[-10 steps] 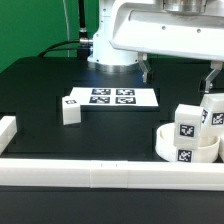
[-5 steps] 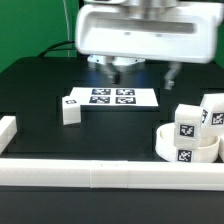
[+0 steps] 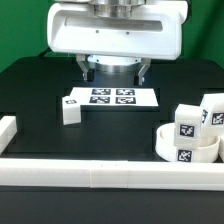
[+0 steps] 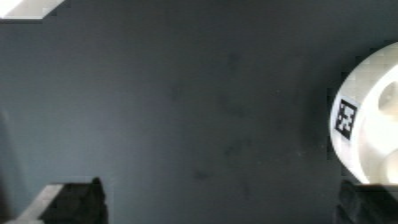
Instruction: Assemble stool
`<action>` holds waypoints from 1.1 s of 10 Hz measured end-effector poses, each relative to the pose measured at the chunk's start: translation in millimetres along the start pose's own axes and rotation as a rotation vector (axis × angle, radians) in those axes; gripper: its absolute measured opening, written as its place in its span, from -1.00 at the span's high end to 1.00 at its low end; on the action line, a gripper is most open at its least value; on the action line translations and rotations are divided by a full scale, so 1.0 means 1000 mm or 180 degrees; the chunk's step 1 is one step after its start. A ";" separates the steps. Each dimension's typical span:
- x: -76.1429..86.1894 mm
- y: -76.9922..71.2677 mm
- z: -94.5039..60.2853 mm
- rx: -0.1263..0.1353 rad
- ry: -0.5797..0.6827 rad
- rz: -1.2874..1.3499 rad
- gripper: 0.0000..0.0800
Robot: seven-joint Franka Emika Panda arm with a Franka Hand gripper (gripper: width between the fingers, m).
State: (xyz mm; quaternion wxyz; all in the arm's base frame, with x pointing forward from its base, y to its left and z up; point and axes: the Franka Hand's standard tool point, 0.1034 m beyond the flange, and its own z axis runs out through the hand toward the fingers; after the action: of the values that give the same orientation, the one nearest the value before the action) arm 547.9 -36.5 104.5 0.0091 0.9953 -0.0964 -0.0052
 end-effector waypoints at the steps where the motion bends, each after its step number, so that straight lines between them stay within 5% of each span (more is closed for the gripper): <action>1: -0.001 0.001 0.002 0.0009 -0.0013 0.0002 -0.62; 3: -0.018 0.029 0.016 0.0142 -0.0230 -0.0083 -0.62; 6: -0.028 0.082 0.028 0.0188 -0.0377 -0.0157 -0.62; 11: -0.034 0.072 0.029 0.0220 -0.0507 -0.0191 -0.62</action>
Offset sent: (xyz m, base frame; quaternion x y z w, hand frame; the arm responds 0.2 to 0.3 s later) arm -0.0449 -0.0478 -0.0256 0.0707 -0.0901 -0.0153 0.9933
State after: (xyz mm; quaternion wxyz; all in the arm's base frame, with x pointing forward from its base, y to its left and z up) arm 500.6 -101.4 77.1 -0.0331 0.9939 -0.0670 -0.0813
